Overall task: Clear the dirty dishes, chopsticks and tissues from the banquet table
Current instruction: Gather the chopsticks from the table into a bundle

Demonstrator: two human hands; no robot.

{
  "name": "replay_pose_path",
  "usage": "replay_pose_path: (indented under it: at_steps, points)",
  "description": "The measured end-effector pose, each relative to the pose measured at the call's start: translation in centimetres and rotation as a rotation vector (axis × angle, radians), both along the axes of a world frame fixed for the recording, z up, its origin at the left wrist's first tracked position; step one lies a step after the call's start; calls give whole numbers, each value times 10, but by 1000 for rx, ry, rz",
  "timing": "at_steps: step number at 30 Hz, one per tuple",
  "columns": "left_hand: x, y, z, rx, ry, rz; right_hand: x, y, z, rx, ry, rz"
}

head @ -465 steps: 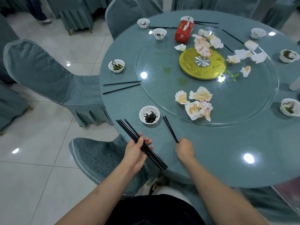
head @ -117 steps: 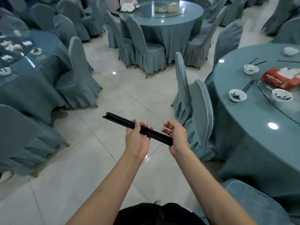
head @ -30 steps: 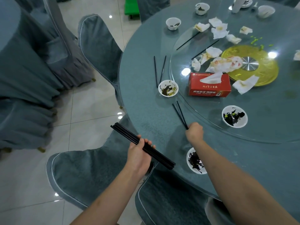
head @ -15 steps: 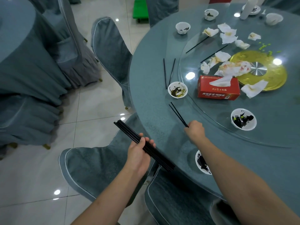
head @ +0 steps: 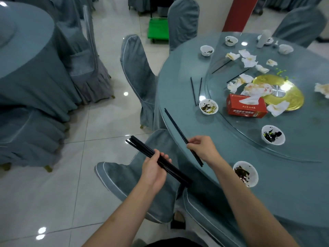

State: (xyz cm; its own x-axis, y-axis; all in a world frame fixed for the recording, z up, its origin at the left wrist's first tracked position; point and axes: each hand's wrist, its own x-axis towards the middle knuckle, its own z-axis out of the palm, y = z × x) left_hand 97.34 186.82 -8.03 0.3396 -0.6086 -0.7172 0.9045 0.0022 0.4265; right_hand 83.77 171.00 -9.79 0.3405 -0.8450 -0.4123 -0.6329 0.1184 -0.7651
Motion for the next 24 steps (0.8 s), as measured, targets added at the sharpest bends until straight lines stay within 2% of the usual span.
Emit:
replay_pose_path:
  at_steps: [6, 15, 24]
  points:
    - [63, 51, 10, -32, -45, 10, 72, 100, 57, -72, -180, 60]
    - [159, 131, 29, -150, -117, 38, 173, 221, 82, -235, -138, 274]
    - [227, 180, 38, -218, -83, 154, 249, 268, 84, -329, -151, 379]
